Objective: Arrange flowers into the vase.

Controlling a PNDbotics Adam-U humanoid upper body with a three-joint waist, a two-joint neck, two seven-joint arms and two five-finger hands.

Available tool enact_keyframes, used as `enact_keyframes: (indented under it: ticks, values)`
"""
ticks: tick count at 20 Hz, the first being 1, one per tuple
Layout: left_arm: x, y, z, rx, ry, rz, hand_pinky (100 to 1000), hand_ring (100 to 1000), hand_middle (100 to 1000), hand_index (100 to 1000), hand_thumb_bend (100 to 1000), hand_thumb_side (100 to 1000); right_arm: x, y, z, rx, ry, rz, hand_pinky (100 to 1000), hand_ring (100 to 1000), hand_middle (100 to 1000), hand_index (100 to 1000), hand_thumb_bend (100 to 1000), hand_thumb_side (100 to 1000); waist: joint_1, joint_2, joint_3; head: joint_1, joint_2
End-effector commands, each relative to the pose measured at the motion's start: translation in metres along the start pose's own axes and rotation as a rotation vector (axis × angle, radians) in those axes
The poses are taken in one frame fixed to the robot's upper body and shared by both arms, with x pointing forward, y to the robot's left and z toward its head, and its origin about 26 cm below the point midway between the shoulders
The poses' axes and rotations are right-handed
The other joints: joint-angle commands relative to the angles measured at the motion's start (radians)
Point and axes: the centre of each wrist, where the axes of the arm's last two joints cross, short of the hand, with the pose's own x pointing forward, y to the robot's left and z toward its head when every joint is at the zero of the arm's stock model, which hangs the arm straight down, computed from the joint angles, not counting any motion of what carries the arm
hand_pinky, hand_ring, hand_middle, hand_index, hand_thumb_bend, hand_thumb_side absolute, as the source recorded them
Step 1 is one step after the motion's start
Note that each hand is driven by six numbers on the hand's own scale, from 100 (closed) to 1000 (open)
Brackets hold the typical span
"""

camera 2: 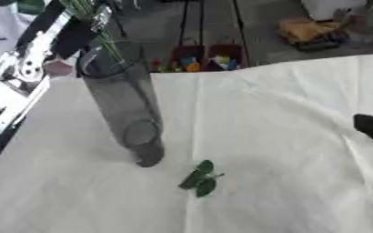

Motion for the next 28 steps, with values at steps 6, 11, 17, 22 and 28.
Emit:
enact_keyframes:
  ticks: [6, 11, 17, 22, 28]
  values:
    - [-0.001, 0.028, -0.002, -0.022, 0.010, -0.103, 764, 889, 854, 633, 100, 944, 0.005, -0.002, -0.002, 0.005, -0.005, 0.016, 814, 745, 592, 776, 100, 1000, 0.002, -0.034, 0.003, 0.002, 0.003]
    - [-0.002, 0.034, -0.002, -0.049, 0.020, -0.121, 768, 888, 853, 608, 100, 955, 0.005, -0.003, -0.001, 0.004, 0.005, 0.019, 817, 746, 592, 778, 100, 1000, 0.006, -0.037, 0.006, 0.001, 0.004]
    - [-0.002, 0.040, -0.002, -0.053, 0.021, -0.137, 773, 886, 850, 589, 100, 941, 0.005, -0.003, -0.001, 0.003, 0.014, 0.021, 819, 747, 592, 779, 100, 1000, 0.010, -0.039, 0.006, 0.004, 0.006]
    - [0.000, 0.042, -0.003, -0.070, 0.013, -0.152, 772, 882, 843, 596, 100, 945, 0.005, -0.003, 0.000, 0.002, 0.018, 0.022, 820, 748, 591, 780, 100, 1000, 0.011, -0.040, 0.007, 0.006, 0.006]
    - [0.000, 0.037, -0.002, -0.077, 0.007, -0.140, 769, 877, 835, 610, 100, 971, 0.005, -0.002, -0.001, 0.000, 0.016, 0.020, 822, 748, 591, 780, 100, 1000, 0.010, -0.035, 0.003, 0.006, 0.002]
